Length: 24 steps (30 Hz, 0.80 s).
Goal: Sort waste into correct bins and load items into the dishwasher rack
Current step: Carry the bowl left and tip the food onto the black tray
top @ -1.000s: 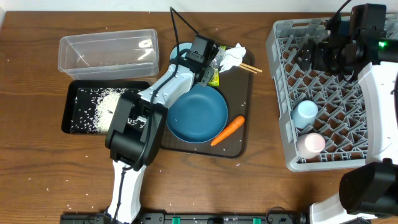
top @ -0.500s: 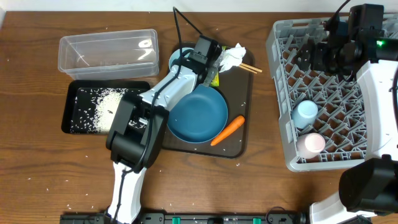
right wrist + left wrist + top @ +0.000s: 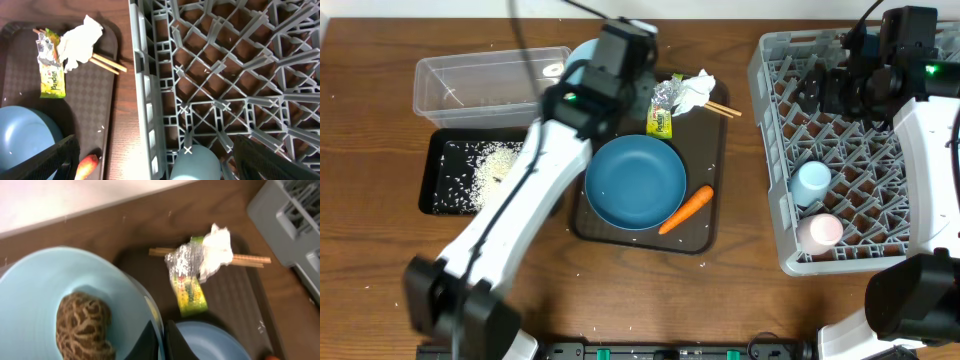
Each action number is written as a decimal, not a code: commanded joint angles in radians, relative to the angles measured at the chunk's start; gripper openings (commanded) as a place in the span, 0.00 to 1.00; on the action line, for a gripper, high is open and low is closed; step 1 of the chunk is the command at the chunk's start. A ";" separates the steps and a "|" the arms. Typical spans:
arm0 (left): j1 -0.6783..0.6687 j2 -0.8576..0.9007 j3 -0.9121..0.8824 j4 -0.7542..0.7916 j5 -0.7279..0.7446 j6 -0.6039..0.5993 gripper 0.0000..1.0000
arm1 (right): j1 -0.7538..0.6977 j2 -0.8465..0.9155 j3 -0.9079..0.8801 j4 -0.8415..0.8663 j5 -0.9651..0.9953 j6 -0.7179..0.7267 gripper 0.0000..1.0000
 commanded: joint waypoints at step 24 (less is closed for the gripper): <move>0.954 -0.122 -0.471 -0.013 1.498 0.037 0.06 | -0.003 0.006 0.011 -0.005 0.002 -0.019 0.90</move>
